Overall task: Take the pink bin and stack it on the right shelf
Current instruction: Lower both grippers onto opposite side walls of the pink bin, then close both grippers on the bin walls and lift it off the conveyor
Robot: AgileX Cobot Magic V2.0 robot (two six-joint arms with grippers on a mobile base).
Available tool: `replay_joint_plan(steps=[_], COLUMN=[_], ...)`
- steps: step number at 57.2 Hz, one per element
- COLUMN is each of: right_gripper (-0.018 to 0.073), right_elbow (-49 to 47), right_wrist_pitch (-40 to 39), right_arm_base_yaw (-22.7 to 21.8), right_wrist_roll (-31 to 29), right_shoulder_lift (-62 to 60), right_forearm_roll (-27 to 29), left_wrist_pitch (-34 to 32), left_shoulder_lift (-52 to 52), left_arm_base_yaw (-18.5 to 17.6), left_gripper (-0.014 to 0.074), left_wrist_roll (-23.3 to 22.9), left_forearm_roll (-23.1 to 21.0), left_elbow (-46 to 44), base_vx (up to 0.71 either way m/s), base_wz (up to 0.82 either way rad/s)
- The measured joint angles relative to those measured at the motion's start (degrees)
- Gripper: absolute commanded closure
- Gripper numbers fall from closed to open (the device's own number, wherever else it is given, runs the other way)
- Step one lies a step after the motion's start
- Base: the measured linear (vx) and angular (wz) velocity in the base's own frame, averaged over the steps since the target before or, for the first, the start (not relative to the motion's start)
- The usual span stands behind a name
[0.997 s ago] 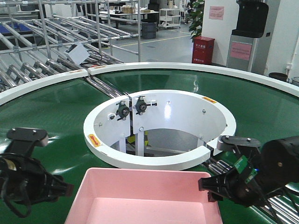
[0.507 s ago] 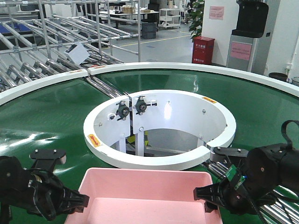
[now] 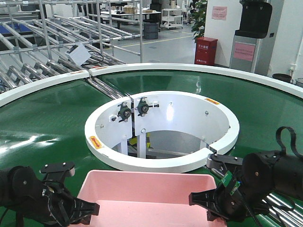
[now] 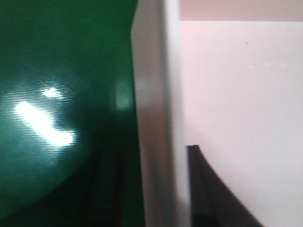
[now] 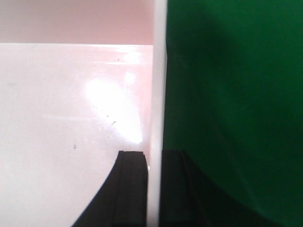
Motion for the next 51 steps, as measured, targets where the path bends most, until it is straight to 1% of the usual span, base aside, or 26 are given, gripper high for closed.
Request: replay_joint_plan(steps=[4, 7, 14, 20, 25, 32, 39, 45, 51], right_gripper=[0.0573, 0.0573, 0.0571, 0.0569, 0.0569, 0.0568, 0.0568, 0.0568, 0.0568], right_elbow=[0.0, 0.0, 0.06, 0.13, 0.13, 0.13, 0.13, 0.17, 0.17], right_wrist_pitch=[0.0, 0.0, 0.11, 0.09, -0.1, -0.06, 0.72, 1.03, 1.15], right_arm_base_yaw=[0.0, 0.0, 0.51, 0.96, 0.96, 1.32, 1.57, 1.63, 1.82], right_wrist_roll=[-0.11, -0.9, -4.31, -5.33, -4.88, -3.93, -3.62, -3.6, -2.31], right_shoulder_lift=[0.0, 0.0, -0.59, -3.29, -8.3, -14.94, -21.56, -26.33, -29.86], right_forearm_roll=[0.91, 1.84, 3.74, 4.49, 4.79, 3.39, 2.41, 1.94, 1.48], left_wrist_pitch=[0.31, 0.56, 1.33, 1.34, 1.8, 2.84, 3.65, 4.43, 4.49], left_shoulder_lift=[-0.1, -0.32, -2.39, -6.68, -13.09, -18.67, -23.5, -27.47, -30.86], left_arm_base_yaw=[-0.26, -0.29, -0.15, 0.13, 0.38, 0.38, 0.38, 0.12, 0.01], left_gripper=[0.0544, 0.0608, 0.0605, 0.0602, 0.0601, 0.0601, 0.0601, 0.0601, 0.0599], left_wrist_roll=[0.0, 0.0, 0.0, 0.0, 0.0, 0.0, -0.24, -1.21, -2.34], left_forearm_roll=[-1.12, -1.07, 0.0, 0.77, 1.58, 2.6, 2.29, 1.71, 1.26], left_elbow=[-0.12, -0.18, 0.12, 0.27, 0.27, 0.27, 0.27, 0.27, 0.39], base_vx=[0.0, 0.0, 0.0, 0.0, 0.0, 0.0, 0.0, 0.0, 0.0], base_wz=[0.0, 0.0, 0.0, 0.0, 0.0, 0.0, 0.0, 0.0, 0.0])
